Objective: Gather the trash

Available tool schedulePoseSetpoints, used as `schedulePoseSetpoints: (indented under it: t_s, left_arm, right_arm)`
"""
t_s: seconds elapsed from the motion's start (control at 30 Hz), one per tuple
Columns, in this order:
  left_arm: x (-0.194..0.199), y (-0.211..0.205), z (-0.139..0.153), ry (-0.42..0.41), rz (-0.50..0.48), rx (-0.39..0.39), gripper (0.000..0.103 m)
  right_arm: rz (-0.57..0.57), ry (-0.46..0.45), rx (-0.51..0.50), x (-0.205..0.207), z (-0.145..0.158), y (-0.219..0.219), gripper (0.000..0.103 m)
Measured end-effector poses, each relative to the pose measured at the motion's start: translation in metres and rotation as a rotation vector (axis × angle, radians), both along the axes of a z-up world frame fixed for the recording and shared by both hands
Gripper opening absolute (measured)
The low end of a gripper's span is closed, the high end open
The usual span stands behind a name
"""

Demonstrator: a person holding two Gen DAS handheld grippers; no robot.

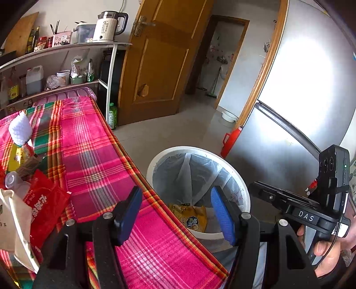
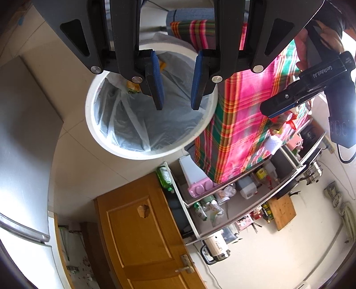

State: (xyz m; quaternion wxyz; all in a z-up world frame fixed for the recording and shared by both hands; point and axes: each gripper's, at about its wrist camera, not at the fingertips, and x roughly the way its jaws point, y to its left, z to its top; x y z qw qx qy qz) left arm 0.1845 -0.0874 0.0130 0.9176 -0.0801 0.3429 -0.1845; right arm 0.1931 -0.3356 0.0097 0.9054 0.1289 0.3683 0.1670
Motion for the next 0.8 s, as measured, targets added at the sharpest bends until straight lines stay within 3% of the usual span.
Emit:
schedulePoseSetpoints:
  t_s: [0.33,0.8]
  left_arm:
    - [-0.038,0.034,0.016,-0.070,0.081,0.028,0.067]
    - [-0.085,0.084,0.011,-0.096,0.188,0.049,0.067]
  right_arm:
    - [0.092,-0.034,-0.011,-0.015,0.017,0.038,0.026]
    - [0.237,-0.036,-0.039,-0.033,0.018,0.092,0.026]
